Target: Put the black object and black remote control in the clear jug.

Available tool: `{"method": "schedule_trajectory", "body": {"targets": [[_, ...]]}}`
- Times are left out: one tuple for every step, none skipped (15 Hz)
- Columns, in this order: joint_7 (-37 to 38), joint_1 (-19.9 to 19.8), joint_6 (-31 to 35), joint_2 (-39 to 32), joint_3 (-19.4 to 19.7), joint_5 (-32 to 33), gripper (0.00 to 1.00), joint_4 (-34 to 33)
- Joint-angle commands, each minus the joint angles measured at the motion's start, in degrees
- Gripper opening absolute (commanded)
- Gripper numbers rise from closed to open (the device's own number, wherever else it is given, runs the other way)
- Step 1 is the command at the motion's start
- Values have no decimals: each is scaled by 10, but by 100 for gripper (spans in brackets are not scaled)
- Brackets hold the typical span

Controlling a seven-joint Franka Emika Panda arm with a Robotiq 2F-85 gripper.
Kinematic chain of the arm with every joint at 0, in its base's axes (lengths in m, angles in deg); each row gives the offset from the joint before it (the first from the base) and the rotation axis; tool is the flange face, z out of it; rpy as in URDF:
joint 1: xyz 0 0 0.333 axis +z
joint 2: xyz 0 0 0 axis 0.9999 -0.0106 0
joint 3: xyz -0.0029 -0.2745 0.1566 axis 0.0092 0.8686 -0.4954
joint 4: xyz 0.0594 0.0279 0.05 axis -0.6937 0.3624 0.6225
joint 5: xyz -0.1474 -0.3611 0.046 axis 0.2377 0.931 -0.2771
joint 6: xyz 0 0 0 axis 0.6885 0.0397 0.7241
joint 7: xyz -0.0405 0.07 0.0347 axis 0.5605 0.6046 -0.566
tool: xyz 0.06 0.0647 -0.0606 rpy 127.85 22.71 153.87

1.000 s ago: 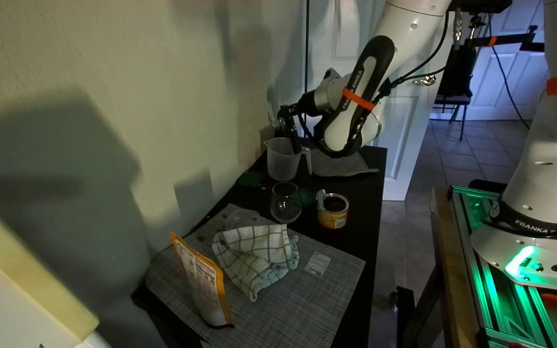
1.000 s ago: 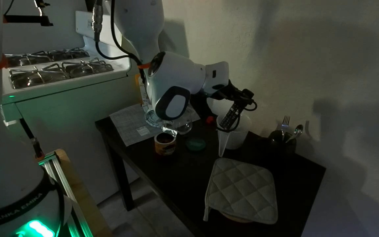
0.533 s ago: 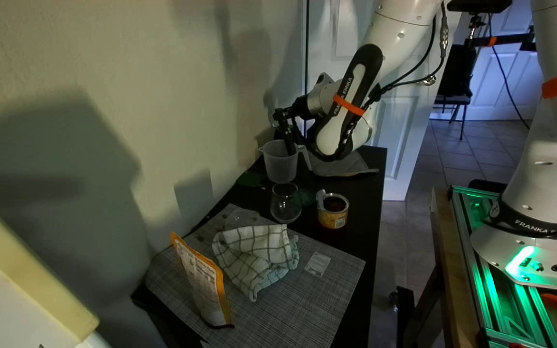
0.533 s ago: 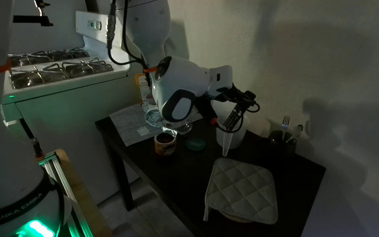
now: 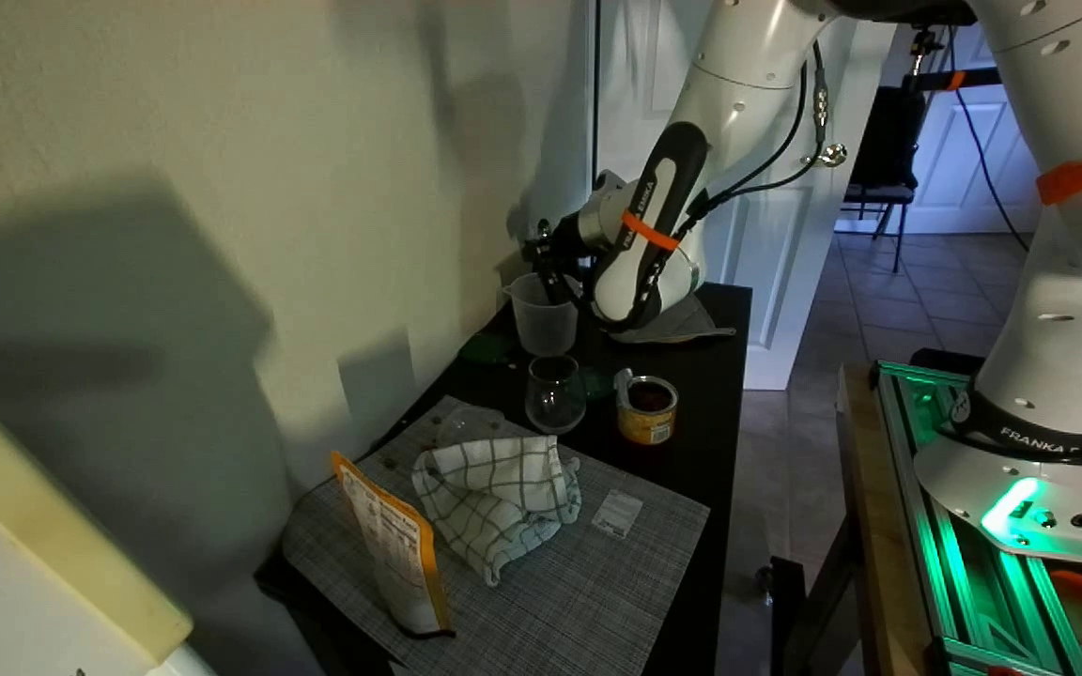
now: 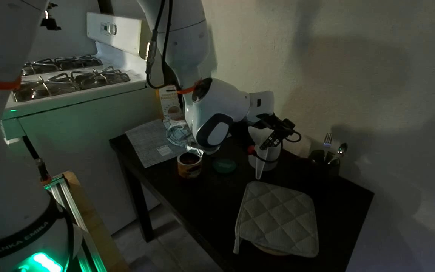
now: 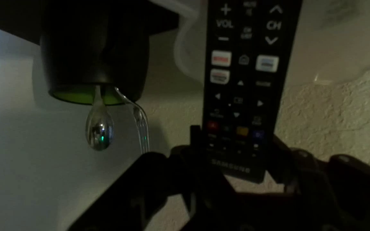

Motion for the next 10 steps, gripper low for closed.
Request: {"method": "schedule_trajectory", "body": {"targets": [[-18, 18, -41, 22, 9, -19, 74, 25], [-13, 14, -45, 32, 6, -8, 80, 34], [-9, 12, -48, 39, 4, -1, 88, 39], [-6, 9, -49, 49, 3, 6, 95, 47], [-1, 4, -47, 63, 0, 16, 100, 57], [5, -2, -46, 79, -2, 27, 100, 68], [10, -9, -49, 109, -3, 37, 100, 89], [8, -12, -65, 140, 2, 35, 100, 110], [-6, -16, -102, 180, 14, 32, 100, 138], [12, -46, -154, 207, 6, 91, 100, 153]]}}
